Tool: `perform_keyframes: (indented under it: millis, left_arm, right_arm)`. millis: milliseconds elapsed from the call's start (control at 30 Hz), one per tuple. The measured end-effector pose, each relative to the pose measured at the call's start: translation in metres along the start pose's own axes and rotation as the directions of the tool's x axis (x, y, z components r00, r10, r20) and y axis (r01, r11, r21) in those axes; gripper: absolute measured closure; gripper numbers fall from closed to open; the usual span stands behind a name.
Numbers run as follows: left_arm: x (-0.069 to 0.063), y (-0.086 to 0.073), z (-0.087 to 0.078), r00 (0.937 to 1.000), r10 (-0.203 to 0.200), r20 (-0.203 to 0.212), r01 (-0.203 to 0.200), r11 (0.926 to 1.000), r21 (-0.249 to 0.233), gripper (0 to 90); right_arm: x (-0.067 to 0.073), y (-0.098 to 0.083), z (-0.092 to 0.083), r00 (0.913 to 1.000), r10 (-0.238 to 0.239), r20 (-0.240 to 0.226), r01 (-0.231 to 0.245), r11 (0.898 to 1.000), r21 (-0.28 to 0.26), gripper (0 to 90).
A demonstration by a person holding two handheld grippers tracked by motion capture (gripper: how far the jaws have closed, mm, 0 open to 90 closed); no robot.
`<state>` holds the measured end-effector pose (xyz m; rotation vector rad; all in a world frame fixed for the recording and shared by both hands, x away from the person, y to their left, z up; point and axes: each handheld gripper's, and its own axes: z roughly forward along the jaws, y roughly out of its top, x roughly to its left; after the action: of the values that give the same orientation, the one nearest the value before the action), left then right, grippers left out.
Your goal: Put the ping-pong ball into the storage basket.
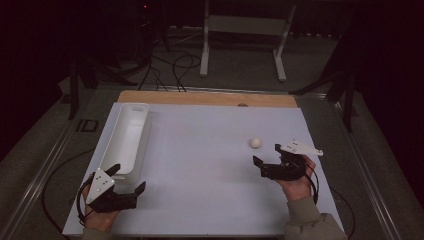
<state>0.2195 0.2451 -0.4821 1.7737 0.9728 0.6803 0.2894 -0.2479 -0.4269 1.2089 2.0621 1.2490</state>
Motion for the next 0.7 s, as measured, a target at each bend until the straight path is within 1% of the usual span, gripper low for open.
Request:
perform_keyframes:
  millis: [100,133,333,700]
  left_arm:
    - [0.000,0.000,0.000,1.0000,0.001,0.000,-0.001,1.0000,0.005,0.0]
    - [0.000,0.000,0.001,1.0000,0.002,0.000,-0.002,1.0000,0.009,0.0]
    - [0.000,-0.001,0.001,1.0000,0.001,0.002,-0.001,1.0000,0.007,0.0]
    - [0.000,-0.001,0.002,1.0000,0.003,-0.002,-0.003,1.0000,0.006,0.0]
  right_arm:
    - [0.000,0.001,0.001,1.0000,0.000,0.001,0.000,1.000,0.006,7.6]
    - [0.000,0.003,0.002,1.0000,-0.001,0.003,0.001,1.000,0.016,7.7]
    - [-0.002,0.006,0.005,1.0000,0.000,0.001,0.000,1.000,0.031,7.6]
    - [-0.007,0.013,0.008,0.9999,0.000,0.012,0.000,0.999,0.045,7.7]
